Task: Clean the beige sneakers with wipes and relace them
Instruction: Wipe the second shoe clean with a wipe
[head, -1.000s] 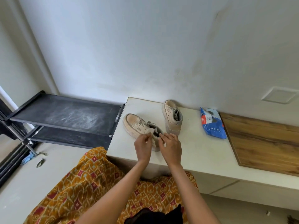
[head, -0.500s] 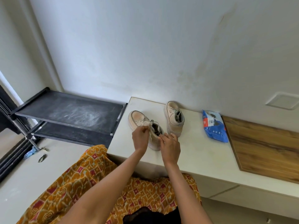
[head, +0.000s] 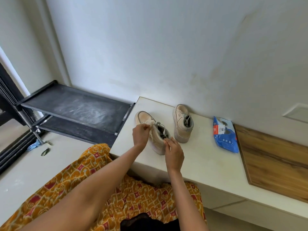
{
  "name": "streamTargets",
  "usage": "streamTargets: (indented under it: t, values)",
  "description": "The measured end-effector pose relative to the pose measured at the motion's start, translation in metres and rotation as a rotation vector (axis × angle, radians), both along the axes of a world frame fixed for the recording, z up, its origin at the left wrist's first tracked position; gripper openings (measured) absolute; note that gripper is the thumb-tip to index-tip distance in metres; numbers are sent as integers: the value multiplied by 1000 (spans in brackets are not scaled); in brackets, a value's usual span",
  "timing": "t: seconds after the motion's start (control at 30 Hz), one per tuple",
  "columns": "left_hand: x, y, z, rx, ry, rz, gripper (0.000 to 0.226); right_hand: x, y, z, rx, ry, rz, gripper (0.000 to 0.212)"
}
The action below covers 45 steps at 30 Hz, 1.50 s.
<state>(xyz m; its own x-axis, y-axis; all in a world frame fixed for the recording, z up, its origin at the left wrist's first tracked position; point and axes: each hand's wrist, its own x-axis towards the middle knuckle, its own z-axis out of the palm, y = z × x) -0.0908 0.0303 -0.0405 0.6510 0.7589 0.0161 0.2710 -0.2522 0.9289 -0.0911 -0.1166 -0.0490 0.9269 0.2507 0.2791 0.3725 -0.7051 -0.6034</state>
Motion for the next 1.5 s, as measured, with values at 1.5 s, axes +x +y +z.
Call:
streamTargets:
  t: [1.5]
  values:
    - [10,50,-15,296,82,-216,44,45,5,16,-310,-269,22,14]
